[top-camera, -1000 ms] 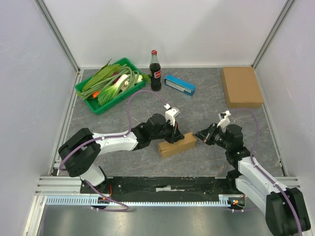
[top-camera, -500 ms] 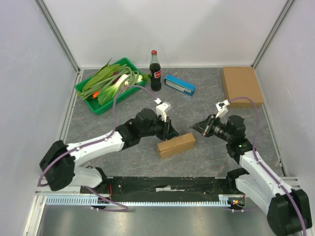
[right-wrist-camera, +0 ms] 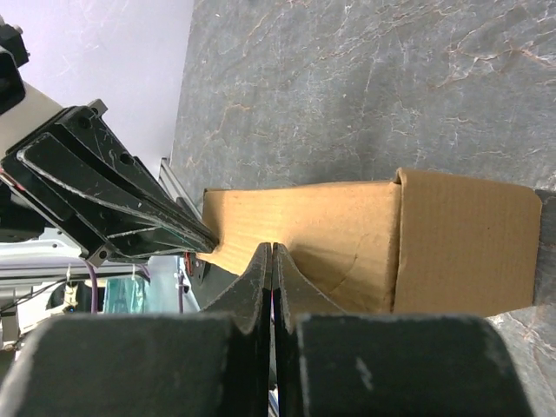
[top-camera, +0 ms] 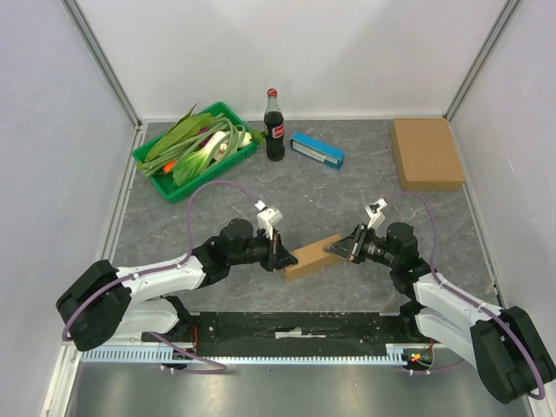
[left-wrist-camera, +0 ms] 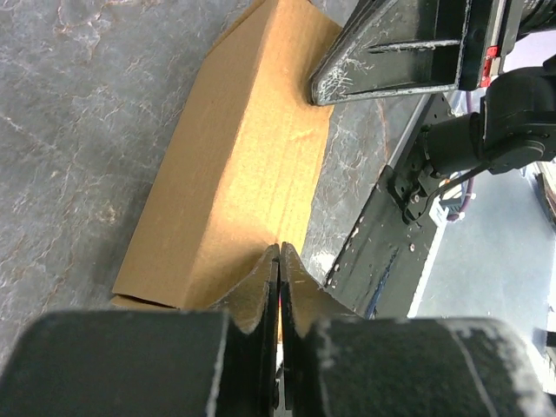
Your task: Fold the paper box
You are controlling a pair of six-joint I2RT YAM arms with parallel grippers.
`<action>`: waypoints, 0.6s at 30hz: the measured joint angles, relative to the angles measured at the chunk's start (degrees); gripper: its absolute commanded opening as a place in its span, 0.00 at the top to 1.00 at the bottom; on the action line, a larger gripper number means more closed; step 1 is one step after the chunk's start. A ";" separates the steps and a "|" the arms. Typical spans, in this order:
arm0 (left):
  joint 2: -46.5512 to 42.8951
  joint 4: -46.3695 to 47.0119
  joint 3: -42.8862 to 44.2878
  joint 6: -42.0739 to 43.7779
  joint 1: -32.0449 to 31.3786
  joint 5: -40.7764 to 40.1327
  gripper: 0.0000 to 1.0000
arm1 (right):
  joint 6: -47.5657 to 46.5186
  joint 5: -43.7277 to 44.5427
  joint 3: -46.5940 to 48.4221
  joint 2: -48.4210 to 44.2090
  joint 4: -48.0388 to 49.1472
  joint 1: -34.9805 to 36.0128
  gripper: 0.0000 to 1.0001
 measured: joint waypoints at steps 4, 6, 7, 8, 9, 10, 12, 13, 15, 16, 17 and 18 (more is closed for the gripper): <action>-0.92 0.31 -0.50 -0.22 -0.09 -0.55 0.83 | -0.63 0.09 2.91 -1.64 -4.72 0.00 1.00; -3.91 -3.34 -0.35 -0.13 -0.09 -1.55 0.74 | -0.66 0.07 4.92 -2.45 -5.49 0.02 1.00; -5.70 -5.29 -0.02 0.02 -0.09 -2.01 0.72 | -0.63 0.07 5.44 -2.58 -5.25 0.02 1.00; -7.17 -6.88 0.57 0.07 -0.09 -2.36 0.72 | -0.63 0.07 5.84 -2.64 -4.68 0.02 1.00; -8.35 -8.22 1.55 0.02 -0.09 -2.49 0.72 | -0.63 0.07 5.88 -2.54 -4.37 0.02 1.00; -9.03 -8.96 2.64 0.02 -0.09 -2.51 0.73 | -0.66 0.07 5.79 -2.21 -4.28 0.02 1.00; -9.27 -8.41 4.07 -0.04 -0.09 -2.21 0.79 | -0.68 0.11 5.05 -1.20 -4.09 0.02 1.00; -9.03 -7.82 4.11 -0.28 -0.09 -1.92 0.80 | -0.74 0.15 4.55 -1.07 -4.17 0.02 1.00; -7.52 -5.09 2.84 -0.87 -0.09 -1.14 0.80 | -1.60 0.66 3.08 -1.29 -5.42 0.02 1.00; -6.34 -3.43 1.38 -1.33 -0.13 -0.57 0.81 | -2.32 0.92 2.75 -1.57 -7.04 0.02 1.00; -5.03 -2.43 -0.24 -1.70 -0.24 -0.28 0.81 | -2.64 1.09 2.71 -2.01 -8.48 0.02 0.99; -3.54 -1.77 -2.01 -2.23 -0.37 -0.20 0.81 | -3.93 1.40 3.43 -3.06 -10.60 0.02 0.95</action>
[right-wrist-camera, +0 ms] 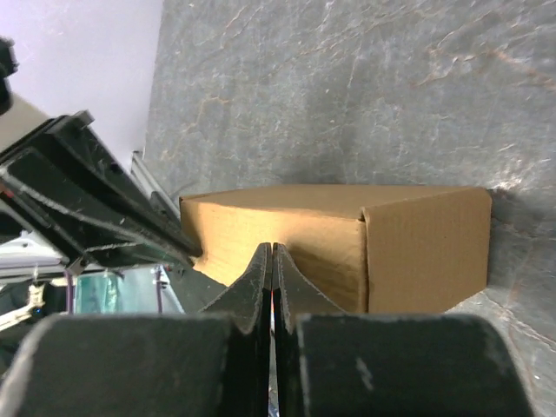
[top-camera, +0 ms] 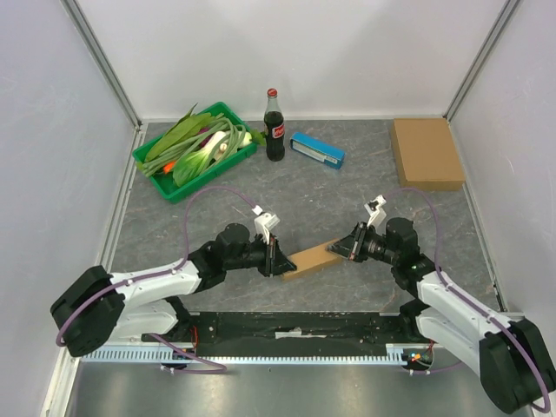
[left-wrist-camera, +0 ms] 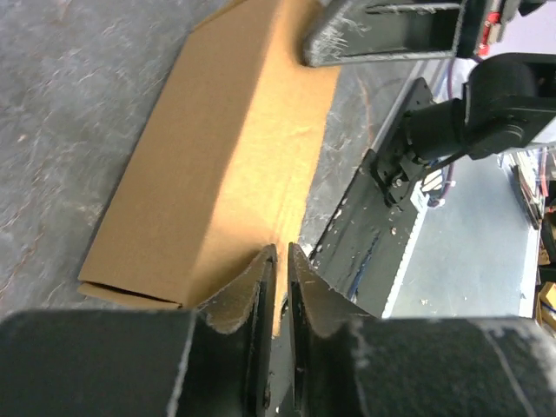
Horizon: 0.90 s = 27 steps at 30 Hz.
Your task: Fold the paper box
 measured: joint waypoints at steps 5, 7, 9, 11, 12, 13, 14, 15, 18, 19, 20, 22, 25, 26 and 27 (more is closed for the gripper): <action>0.96 3.78 -1.18 -0.87 -2.84 -0.24 0.82 | -6.78 3.41 8.85 -1.95 -15.89 0.04 0.87; 1.29 3.69 -1.20 -0.85 -5.01 -1.75 0.82 | -9.40 4.76 14.69 -1.33 -23.17 0.04 0.84; 2.43 2.73 -1.70 -0.70 -6.86 -4.28 0.82 | -11.80 6.64 19.56 -1.03 -29.51 0.11 0.69; 4.26 0.87 -3.10 -0.70 -8.98 -7.15 0.81 | -13.84 9.20 22.62 -1.42 -35.47 0.09 0.54; 5.03 -0.02 -3.89 -0.72 -9.77 -8.04 0.80 | -14.51 10.56 23.50 -1.84 -38.10 0.07 0.48; 5.46 -0.68 -4.59 -0.76 -10.27 -8.79 0.75 | -15.37 11.87 24.24 -2.36 -41.38 0.09 0.43; 5.64 -1.18 -5.64 -0.81 -10.73 -9.55 0.72 | -16.39 12.85 24.55 -3.15 -44.35 0.09 0.36; 5.57 -1.64 -6.16 -0.83 -10.88 -10.08 0.68 | -17.09 12.79 24.57 -3.87 -46.62 0.04 0.30; 4.09 -4.70 -5.90 -0.96 -10.78 -11.61 0.55 | -19.96 11.98 24.59 -4.04 -51.15 0.46 0.02; 2.45 -5.95 -5.57 -1.03 -10.45 -11.74 0.49 | -21.16 12.76 25.29 -2.45 -52.87 1.97 0.02; 0.46 -7.10 -5.25 -1.03 -10.05 -11.69 0.45 | -22.34 13.44 26.56 -0.52 -54.40 4.13 0.02; -7.19 -10.80 -4.42 -1.07 -7.74 -11.08 0.35 | -25.97 17.07 32.81 6.36 -58.25 11.72 0.02; -21.75 -17.51 -1.68 -1.11 -1.27 -10.29 0.30 | -33.83 23.85 46.60 19.37 -60.19 22.60 0.02; -25.64 -20.02 0.00 -0.98 1.42 -10.36 0.30 | -36.02 26.51 49.59 22.51 -59.67 25.22 0.02; -28.44 -22.36 2.14 -0.63 4.15 -10.36 0.31 | -38.56 30.03 51.76 25.29 -58.88 28.59 0.02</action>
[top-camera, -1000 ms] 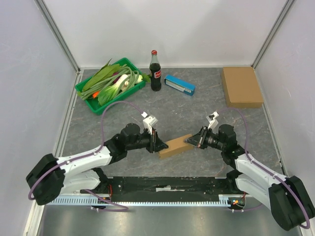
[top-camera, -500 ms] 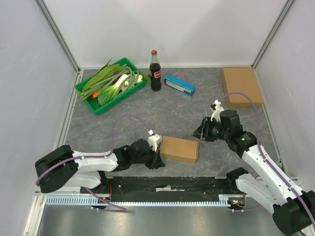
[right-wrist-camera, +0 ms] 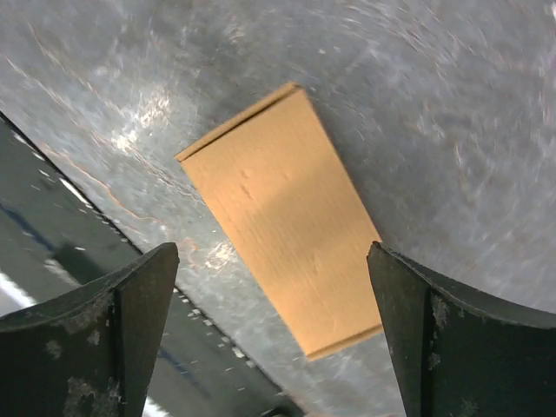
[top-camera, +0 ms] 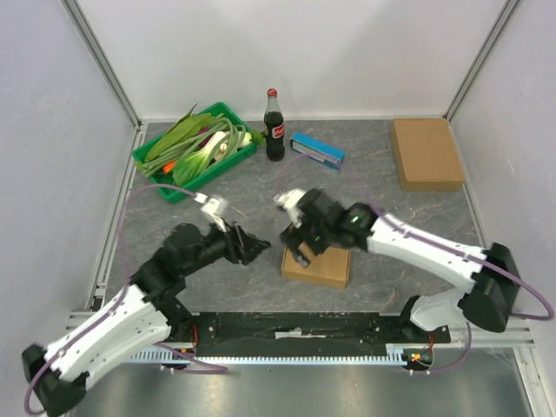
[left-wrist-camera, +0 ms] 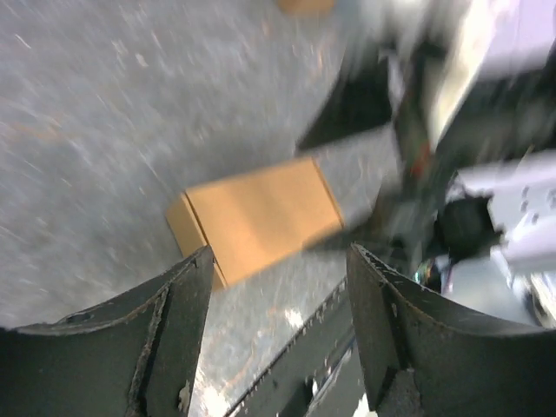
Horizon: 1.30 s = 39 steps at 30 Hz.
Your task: Fold the paper box
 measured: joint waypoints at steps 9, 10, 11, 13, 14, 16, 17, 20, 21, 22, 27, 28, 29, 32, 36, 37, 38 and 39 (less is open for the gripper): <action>-13.92 -16.41 11.10 3.32 6.58 -10.19 0.35 | -14.45 17.55 -7.23 4.55 4.11 20.26 0.11; -16.33 -17.42 10.99 3.61 6.58 -11.08 0.35 | -15.08 19.39 -8.48 5.05 5.05 21.16 0.13; -18.32 -17.84 10.91 3.87 6.58 -11.69 0.35 | -15.52 21.00 -9.35 5.81 5.84 21.51 0.15; -23.02 -18.34 10.34 4.44 6.58 -12.76 0.35 | -16.33 24.11 -10.40 8.02 7.28 21.55 0.20; -24.70 -18.58 10.29 4.79 6.58 -13.27 0.35 | -16.65 25.38 -10.69 9.46 8.04 21.51 0.21; -26.23 -18.62 10.32 5.40 6.58 -13.81 0.36 | -17.31 27.41 -10.84 12.22 9.68 21.29 0.28; -26.29 -18.67 10.32 5.75 6.58 -13.86 0.36 | -17.46 28.96 -10.84 13.57 10.49 21.11 0.35; -25.97 -19.52 10.32 6.64 6.58 -13.68 0.36 | -17.62 33.14 -10.36 15.98 12.22 19.87 0.42; -25.94 -19.71 10.32 6.93 6.58 -13.57 0.36 | -17.46 34.03 -10.16 16.50 12.68 18.60 0.43; -25.94 -19.78 10.32 7.19 6.58 -13.31 0.36 | -17.16 34.58 -9.86 16.94 12.96 16.94 0.46; -25.92 -19.69 10.32 8.22 6.58 -11.21 0.36 | -13.62 31.89 -5.49 19.96 12.41 0.81 0.51; -25.92 -19.54 10.32 8.48 6.58 -10.36 0.36 | -13.11 31.63 -4.26 20.96 12.31 -2.80 0.51; -25.92 -19.41 10.32 8.68 6.58 -9.84 0.36 | -12.79 31.65 -3.37 21.75 12.22 -6.01 0.51; -25.92 -19.06 10.32 9.46 6.58 -8.15 0.36 | -12.28 31.41 -0.92 23.76 11.21 -14.84 0.51; -26.03 -18.97 10.32 10.51 6.58 -7.08 0.36 | -11.74 33.07 1.75 26.18 9.05 -23.23 0.50; -26.16 -18.97 10.32 10.73 6.58 -7.02 0.36 | -11.43 33.66 1.97 26.58 8.63 -25.00 0.50; -26.27 -18.97 10.32 10.95 6.58 -6.84 0.36 | -11.15 34.05 1.99 26.64 8.26 -26.43 0.50; -26.34 -18.95 10.32 11.21 6.58 -6.71 0.36 | -10.58 34.42 2.01 26.62 7.52 -28.06 0.50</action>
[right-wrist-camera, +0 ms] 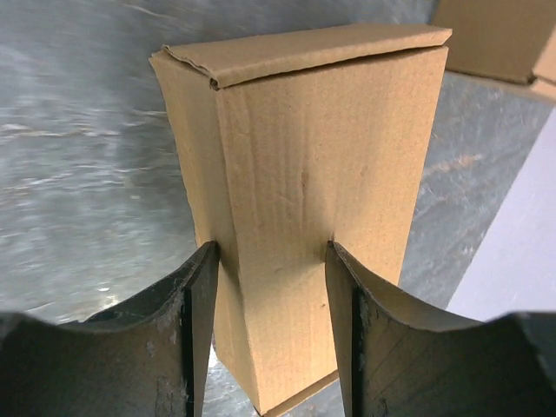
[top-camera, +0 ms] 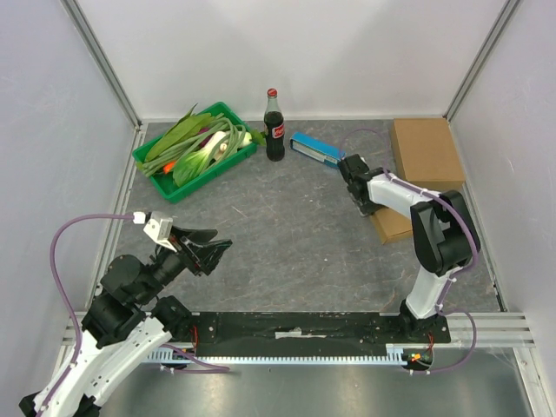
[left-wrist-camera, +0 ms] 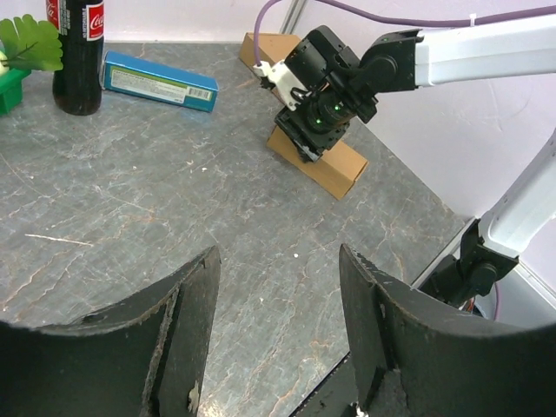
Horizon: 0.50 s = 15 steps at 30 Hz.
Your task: Fold the paper box
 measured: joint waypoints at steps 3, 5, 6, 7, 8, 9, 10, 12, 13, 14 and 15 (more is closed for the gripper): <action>-0.24 0.00 0.00 0.37 -0.44 0.00 0.36 | 1.38 0.33 0.39 0.20 -1.95 -2.49 0.50; -0.52 0.00 0.00 0.61 -1.09 -0.02 0.36 | 1.99 0.52 0.57 0.42 -2.75 -3.43 0.50; -0.61 0.00 0.00 0.74 -1.33 -0.02 0.36 | 2.27 0.68 0.74 0.55 -3.19 -3.82 0.50; -0.63 0.00 0.00 0.85 -1.53 -0.07 0.36 | 2.38 0.83 0.81 0.61 -3.48 -4.31 0.50; -0.63 0.00 0.00 0.94 -1.70 -0.11 0.36 | 2.43 1.01 0.81 0.66 -3.78 -5.03 0.50; -0.63 0.00 0.00 1.01 -1.86 -0.13 0.36 | 2.43 1.20 0.81 0.66 -4.09 -5.95 0.50; -0.63 0.00 0.00 1.09 -1.99 -0.15 0.36 | 2.40 1.55 0.79 0.68 -4.48 -7.23 0.50; -0.63 -0.02 0.00 1.14 -2.21 -0.20 0.36 | 2.29 1.84 0.68 0.72 -5.01 -9.86 0.49; -0.63 0.00 0.00 1.18 -2.27 -0.22 0.37 | 2.19 2.05 0.61 0.72 -5.35 -11.72 0.48; -0.63 0.00 0.00 1.20 -2.43 -0.39 0.37 | 2.08 2.36 0.50 0.70 -5.53 -13.33 0.47; -0.63 -0.02 0.00 1.22 -2.51 -0.55 0.37 | 1.81 2.56 0.46 0.70 -5.68 -14.73 0.46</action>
